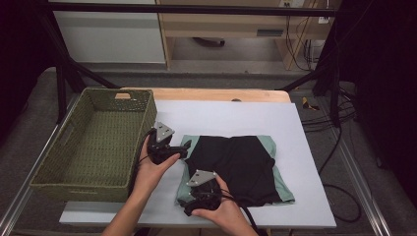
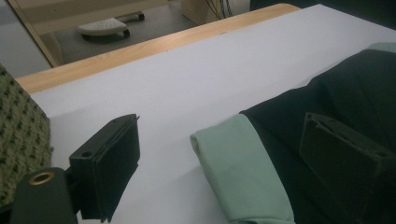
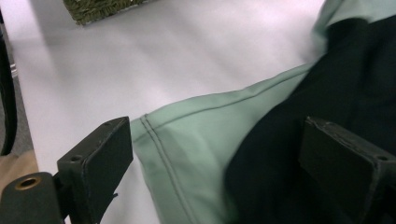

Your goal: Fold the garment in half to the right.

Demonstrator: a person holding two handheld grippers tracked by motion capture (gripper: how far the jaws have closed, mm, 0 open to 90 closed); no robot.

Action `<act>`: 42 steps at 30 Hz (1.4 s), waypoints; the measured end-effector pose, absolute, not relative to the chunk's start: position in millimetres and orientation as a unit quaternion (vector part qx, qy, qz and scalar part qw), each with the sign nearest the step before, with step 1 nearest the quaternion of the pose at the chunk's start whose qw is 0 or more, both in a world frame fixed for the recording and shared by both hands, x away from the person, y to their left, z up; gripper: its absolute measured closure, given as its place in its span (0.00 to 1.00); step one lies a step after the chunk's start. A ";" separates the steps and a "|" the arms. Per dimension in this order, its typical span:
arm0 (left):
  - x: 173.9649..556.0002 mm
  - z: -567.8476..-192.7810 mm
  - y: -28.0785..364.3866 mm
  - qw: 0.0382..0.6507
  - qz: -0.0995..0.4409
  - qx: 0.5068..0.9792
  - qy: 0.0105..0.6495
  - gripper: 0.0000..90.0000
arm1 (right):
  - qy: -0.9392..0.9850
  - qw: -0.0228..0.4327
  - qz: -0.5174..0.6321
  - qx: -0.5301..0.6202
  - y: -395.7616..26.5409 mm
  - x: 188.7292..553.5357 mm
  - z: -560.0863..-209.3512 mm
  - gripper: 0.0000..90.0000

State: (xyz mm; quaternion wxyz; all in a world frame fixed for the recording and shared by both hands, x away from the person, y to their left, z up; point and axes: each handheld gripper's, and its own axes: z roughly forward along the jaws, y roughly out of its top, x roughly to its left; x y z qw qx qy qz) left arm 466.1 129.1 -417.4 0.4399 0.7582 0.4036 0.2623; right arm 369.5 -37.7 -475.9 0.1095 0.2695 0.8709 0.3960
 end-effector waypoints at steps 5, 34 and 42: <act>466.3 -417.9 130.4 0.442 0.267 0.756 0.403 0.14 | 0.874 0.138 0.373 0.281 -28.4 364.6 -486.4 0.09; 472.3 -421.7 115.6 0.446 0.247 0.758 0.408 0.18 | 0.860 0.135 0.388 0.305 -52.4 376.1 -481.9 0.90; 465.1 -449.7 123.7 0.443 0.238 0.751 0.428 0.29 | 0.863 0.149 0.382 0.294 -50.9 373.8 -482.7 0.90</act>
